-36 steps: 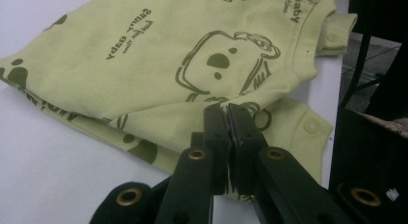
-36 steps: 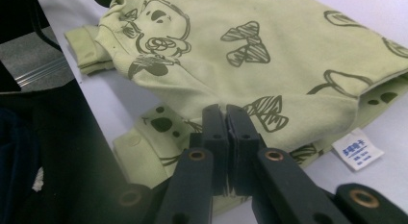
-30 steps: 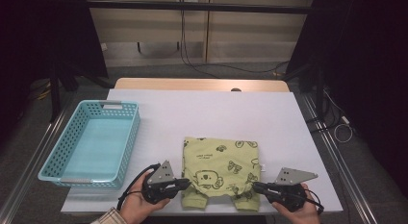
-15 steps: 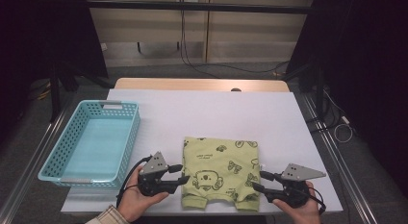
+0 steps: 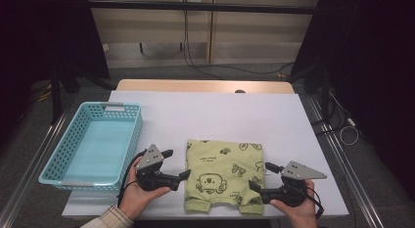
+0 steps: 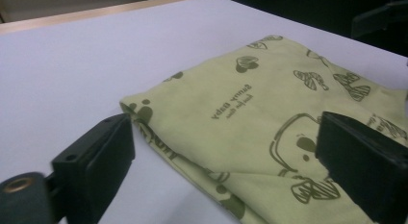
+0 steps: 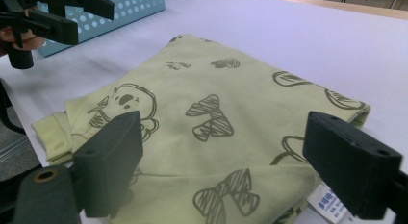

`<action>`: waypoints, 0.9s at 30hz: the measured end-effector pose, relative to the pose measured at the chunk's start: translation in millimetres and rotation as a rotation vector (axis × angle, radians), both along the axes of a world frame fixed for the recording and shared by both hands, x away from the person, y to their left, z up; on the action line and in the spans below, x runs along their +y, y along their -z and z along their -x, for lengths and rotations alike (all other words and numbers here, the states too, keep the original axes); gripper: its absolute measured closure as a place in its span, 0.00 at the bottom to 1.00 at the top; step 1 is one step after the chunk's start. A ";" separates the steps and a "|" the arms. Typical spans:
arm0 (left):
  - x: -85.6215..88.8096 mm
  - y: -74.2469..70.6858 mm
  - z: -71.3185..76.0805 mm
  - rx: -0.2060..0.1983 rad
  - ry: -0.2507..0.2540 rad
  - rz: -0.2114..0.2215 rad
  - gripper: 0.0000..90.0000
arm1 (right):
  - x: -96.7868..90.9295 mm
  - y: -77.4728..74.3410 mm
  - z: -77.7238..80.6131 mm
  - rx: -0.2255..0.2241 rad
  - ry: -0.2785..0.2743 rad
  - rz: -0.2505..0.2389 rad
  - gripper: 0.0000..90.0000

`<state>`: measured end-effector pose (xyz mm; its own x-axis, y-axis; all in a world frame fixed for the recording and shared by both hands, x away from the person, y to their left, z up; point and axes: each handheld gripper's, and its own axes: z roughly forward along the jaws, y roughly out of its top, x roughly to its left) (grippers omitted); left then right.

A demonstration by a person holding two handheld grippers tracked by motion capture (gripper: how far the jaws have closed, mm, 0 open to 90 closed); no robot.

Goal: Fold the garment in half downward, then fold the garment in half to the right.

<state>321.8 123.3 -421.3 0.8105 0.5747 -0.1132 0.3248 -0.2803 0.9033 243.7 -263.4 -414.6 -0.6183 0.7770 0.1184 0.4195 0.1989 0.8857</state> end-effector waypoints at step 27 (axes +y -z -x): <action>-14.3 -2.3 -35.8 -0.002 -0.010 -0.005 0.09 | 74.1 0.5 -8.7 0.074 -0.133 0.030 0.10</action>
